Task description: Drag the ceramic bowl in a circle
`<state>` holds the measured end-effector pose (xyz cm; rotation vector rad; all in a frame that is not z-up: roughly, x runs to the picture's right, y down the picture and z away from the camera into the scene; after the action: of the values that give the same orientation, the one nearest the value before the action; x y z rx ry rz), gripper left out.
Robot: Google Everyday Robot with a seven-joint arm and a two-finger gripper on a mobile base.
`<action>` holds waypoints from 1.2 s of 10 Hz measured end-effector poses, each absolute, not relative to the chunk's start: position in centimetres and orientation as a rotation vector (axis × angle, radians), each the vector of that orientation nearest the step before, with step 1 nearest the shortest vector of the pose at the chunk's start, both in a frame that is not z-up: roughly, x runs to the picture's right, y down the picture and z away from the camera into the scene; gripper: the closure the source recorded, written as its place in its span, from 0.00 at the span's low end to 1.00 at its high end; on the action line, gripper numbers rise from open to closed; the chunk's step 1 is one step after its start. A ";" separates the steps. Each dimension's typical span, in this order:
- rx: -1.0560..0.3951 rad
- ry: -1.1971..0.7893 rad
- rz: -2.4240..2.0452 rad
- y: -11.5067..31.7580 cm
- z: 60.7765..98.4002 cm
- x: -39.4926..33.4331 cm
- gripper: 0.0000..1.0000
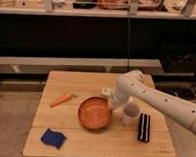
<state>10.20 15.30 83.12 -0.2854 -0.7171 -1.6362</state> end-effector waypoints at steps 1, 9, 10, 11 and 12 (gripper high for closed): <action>-0.279 -0.723 -1.650 15.9 82.8 10.1 0.99; -0.256 -0.728 -1.678 18.3 81.5 9.4 0.99; -0.256 -0.725 -1.677 18.2 81.7 8.9 0.99; -0.254 -0.724 -1.679 17.7 82.1 8.1 0.99; -0.250 -0.724 -1.690 17.5 82.2 7.5 0.99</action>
<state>7.53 17.52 82.24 -0.2498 -0.7241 -1.6897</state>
